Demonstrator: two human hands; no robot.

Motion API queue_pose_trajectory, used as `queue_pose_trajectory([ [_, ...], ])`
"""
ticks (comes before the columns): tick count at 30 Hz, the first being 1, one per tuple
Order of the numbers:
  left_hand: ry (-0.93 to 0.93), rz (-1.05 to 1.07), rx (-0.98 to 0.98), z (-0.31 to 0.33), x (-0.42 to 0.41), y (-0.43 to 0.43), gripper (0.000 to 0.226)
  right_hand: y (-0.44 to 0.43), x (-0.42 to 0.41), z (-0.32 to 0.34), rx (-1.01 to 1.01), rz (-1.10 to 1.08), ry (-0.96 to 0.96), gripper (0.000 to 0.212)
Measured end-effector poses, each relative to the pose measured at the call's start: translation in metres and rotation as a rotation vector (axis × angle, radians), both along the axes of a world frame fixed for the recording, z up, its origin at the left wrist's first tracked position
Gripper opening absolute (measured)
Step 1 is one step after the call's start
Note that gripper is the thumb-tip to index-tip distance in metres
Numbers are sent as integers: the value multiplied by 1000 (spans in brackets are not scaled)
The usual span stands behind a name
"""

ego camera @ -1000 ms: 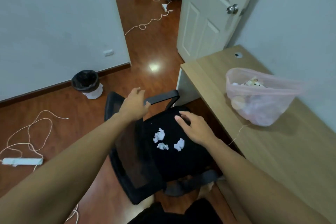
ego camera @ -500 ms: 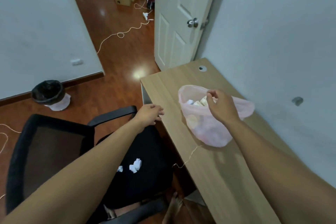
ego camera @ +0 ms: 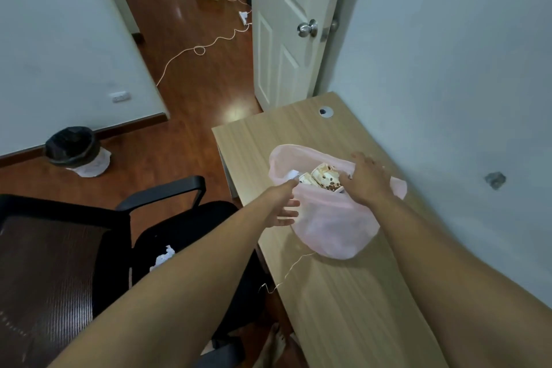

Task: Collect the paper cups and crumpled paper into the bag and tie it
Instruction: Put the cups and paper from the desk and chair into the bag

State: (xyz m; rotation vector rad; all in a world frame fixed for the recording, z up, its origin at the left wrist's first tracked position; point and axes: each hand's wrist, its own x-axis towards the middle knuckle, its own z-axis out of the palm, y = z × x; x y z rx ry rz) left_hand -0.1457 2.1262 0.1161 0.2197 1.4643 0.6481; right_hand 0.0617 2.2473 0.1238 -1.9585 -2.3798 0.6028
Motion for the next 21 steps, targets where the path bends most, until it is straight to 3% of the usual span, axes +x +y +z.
queue_pose_trajectory([
  [4,-61,124,-68,-19,17,20,51,12,-1,-14,-80,-27,-86,66],
  [6,-82,200,-95,-30,26,27,40,16,-2,-20,-124,-59,-103,64],
  [8,-57,266,-88,-39,33,30,20,18,0,-29,-146,-84,-88,51],
  [11,-34,376,-29,-45,35,23,28,16,2,-37,-140,-104,47,17],
  [15,-102,525,98,-28,18,-4,29,5,-15,-18,-88,-115,240,27],
  [21,-118,589,246,3,-42,-54,29,-27,-56,33,-84,-51,370,39],
])
